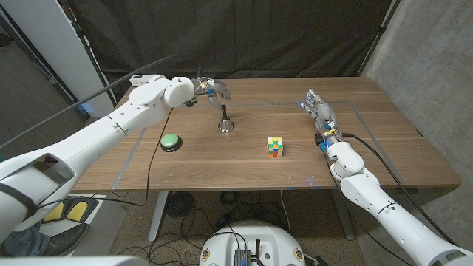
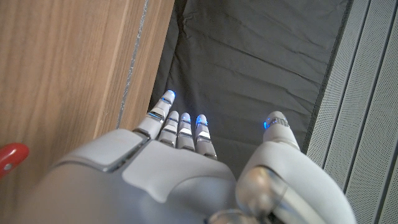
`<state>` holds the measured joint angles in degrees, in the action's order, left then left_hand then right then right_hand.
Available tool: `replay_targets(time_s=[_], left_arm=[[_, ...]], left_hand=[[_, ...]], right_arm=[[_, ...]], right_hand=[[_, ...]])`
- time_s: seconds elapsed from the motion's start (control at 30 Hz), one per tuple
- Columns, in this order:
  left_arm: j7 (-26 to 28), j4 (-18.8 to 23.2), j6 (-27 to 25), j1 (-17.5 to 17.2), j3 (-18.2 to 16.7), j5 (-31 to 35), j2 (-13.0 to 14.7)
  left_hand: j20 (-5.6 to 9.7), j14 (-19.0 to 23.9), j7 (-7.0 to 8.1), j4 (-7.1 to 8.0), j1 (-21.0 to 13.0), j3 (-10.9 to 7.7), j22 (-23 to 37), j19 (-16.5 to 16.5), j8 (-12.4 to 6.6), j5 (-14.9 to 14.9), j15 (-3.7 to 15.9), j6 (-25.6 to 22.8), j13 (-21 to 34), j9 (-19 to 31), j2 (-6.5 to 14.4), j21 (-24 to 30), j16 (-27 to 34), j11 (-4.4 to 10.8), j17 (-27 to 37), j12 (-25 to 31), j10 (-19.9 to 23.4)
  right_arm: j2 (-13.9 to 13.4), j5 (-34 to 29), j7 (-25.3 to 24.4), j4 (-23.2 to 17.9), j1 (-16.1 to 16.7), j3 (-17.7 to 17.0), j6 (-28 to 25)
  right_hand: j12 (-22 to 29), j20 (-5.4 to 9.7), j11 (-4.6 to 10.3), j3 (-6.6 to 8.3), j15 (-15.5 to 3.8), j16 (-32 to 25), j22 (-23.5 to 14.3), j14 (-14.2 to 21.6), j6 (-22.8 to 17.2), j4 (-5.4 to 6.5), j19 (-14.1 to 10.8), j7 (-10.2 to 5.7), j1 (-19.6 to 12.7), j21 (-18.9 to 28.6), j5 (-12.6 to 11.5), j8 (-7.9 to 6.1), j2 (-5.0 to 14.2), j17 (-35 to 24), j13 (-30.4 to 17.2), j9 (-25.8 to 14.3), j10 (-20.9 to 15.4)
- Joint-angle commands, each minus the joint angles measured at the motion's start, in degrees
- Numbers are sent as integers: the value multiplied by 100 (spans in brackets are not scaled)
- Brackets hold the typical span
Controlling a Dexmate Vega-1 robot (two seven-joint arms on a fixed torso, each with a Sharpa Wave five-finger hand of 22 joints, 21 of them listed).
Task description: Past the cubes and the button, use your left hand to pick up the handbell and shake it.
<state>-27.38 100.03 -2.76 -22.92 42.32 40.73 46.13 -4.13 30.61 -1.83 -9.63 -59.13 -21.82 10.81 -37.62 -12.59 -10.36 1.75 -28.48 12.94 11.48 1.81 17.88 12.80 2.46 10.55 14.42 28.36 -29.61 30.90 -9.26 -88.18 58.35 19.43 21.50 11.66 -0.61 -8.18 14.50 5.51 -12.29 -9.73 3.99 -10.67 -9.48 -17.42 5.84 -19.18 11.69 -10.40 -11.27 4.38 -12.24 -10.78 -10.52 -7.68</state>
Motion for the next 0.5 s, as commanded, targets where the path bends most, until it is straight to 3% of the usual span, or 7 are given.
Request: replay_targets(time_s=[0.03, 0.5], left_arm=[[17, -234, 101, 75, 107, -51, -110], [98, -613, 236, 193, 320, -99, -323]], left_hand=[[13, 81, -17, -27, -152, -6, 24, -105, -42, -19, 30, -119, 39, 23, 16, 45, 35, 39, 30, 52, 111], [134, 281, -10, -50, -395, 53, 26, -292, -83, -23, 66, -305, 64, 34, -6, 120, 93, 32, 34, 121, 337]], right_arm=[[-3, -5, 7, 10, -33, 10, -34], [49, 21, 73, 130, -94, 36, 24]], right_hand=[[12, 17, 7, 57, 9, -20, -20, 54, -63, -2, -53, 22, -101, 11, -37, -9, -5, -13, -21, -19, -53], [13, -5, -1, 66, 33, -19, -21, 74, -84, 9, -87, 33, -160, 9, -37, -6, -24, -14, -23, -20, -70]])
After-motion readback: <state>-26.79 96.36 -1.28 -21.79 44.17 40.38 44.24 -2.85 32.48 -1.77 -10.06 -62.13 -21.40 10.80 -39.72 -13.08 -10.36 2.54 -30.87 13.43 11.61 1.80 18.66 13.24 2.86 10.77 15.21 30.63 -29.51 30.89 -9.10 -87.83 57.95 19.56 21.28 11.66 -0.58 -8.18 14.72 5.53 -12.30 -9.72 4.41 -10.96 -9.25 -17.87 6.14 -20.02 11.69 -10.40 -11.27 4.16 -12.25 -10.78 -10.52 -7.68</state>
